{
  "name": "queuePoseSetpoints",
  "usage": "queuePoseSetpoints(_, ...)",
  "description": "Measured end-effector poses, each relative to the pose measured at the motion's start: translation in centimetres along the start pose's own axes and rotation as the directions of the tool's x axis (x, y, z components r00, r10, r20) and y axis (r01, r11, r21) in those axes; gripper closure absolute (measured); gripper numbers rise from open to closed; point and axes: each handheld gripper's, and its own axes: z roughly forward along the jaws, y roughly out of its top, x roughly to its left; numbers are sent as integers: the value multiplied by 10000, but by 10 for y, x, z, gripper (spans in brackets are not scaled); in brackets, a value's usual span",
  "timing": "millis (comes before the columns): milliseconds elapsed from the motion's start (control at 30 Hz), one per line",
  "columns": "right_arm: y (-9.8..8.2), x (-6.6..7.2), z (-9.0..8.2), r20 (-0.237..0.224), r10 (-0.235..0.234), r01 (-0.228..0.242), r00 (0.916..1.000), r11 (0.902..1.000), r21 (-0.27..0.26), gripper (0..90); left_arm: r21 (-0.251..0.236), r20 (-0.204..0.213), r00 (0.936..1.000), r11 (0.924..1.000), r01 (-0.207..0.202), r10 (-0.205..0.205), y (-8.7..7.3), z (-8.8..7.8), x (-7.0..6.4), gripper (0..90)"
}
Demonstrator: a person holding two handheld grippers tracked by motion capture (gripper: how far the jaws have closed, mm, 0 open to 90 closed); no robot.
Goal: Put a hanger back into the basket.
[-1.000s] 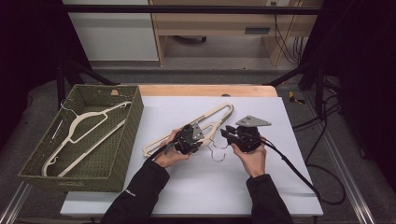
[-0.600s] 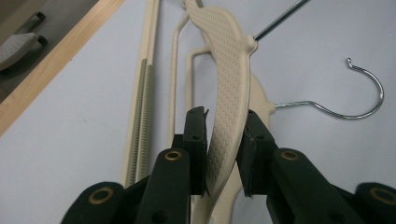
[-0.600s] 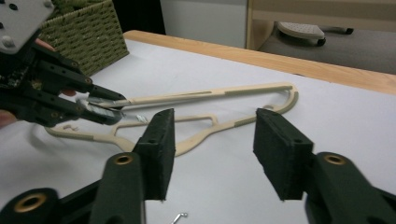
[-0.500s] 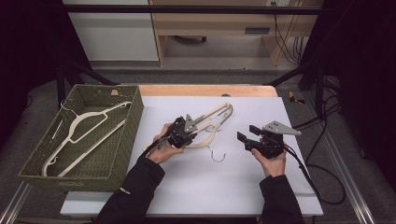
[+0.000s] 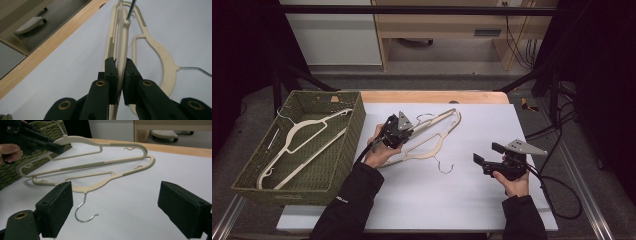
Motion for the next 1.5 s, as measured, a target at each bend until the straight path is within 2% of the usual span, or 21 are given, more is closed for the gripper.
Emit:
queuePoseSetpoints(100,-2,0,0,37,-70,70,10000,9999,82,100,-72,-65,9999,9999,116,-116,-1,-1,3,839)
queuePoseSetpoints(167,-3,-1,-1,23,-291,291,9996,9995,159,85,-109,-65,9999,9999,118,-119,-1,-4,7,843)
queuePoseSetpoints(200,-4,-1,-1,6,-411,411,9992,9991,138,77,-449,156,9975,9965,701,-695,-1,-8,8,854)
queuePoseSetpoints(300,-3,0,-3,82,-349,348,9994,9994,88,71,-597,63,9973,9955,730,-727,-1,-13,9,856)
queuePoseSetpoints(333,-3,0,-3,82,-349,348,9994,9994,88,71,-430,93,9983,9973,587,-584,0,-17,10,856)
queuePoseSetpoints(467,-2,-2,-9,140,-348,350,9993,9994,-78,66,-741,-75,9976,9949,678,-686,2,-35,9,859)
queuePoseSetpoints(500,-2,-2,-9,140,-348,350,9993,9994,-78,66,-741,-75,9976,9949,678,-686,2,-35,9,859)
queuePoseSetpoints(600,-2,-4,-12,193,-318,321,9993,9994,-160,65,-1158,197,9953,9886,960,-943,3,-53,11,859)
queuePoseSetpoints(667,-2,-4,-13,244,-270,275,9993,9995,-181,62,-1331,178,9949,9859,1011,-996,5,-68,12,859)
queuePoseSetpoints(767,-2,-5,-14,204,-324,328,9993,9993,-194,59,-1585,407,9918,9793,1260,-1210,7,-86,13,859)
queuePoseSetpoints(800,-2,-5,-14,204,-324,328,9993,9993,-194,59,-1585,407,9918,9793,1260,-1210,7,-86,13,859)
queuePoseSetpoints(867,-2,-5,-14,197,-342,346,9992,9992,-206,57,-1806,704,9872,9715,1536,-1430,10,-102,14,860)
queuePoseSetpoints(900,-2,-5,-15,218,-343,348,9992,9992,-205,56,-1806,704,9872,9715,1536,-1430,10,-102,14,859)
queuePoseSetpoints(967,-2,-5,-15,212,-350,355,9992,9991,-218,53,-1903,877,9855,9687,1596,-1452,12,-116,16,859)
queuePoseSetpoints(1033,-1,-5,-15,187,-330,334,9993,9992,-227,53,-1877,893,9870,9710,1483,-1335,13,-121,17,859)
queuePoseSetpoints(1133,-1,-5,-16,190,-357,361,9992,9990,-255,48,-2184,1200,9819,9609,1704,-1468,15,-137,21,859)
queuePoseSetpoints(1167,-1,-5,-17,167,-358,362,9992,9990,-247,46,-2181,1200,9826,9618,1656,-1420,15,-141,23,859)
queuePoseSetpoints(1200,-1,-5,-17,138,-362,366,9992,9990,-268,45,-2243,1228,9817,9595,1704,-1456,16,-145,25,859)
queuePoseSetpoints(1233,-1,-4,-17,127,-353,357,9993,9990,-276,43,-2204,1203,9832,9620,1610,-1370,16,-150,27,860)
queuePoseSetpoints(1333,-1,-4,-18,159,-435,439,9989,9985,-321,37,-2340,1314,9804,9564,1748,-1470,15,-160,34,859)
queuePoseSetpoints(1500,-1,-3,-19,159,-459,464,9988,9984,-337,26,-2435,1358,9778,9513,1888,-1593,10,-175,45,859)
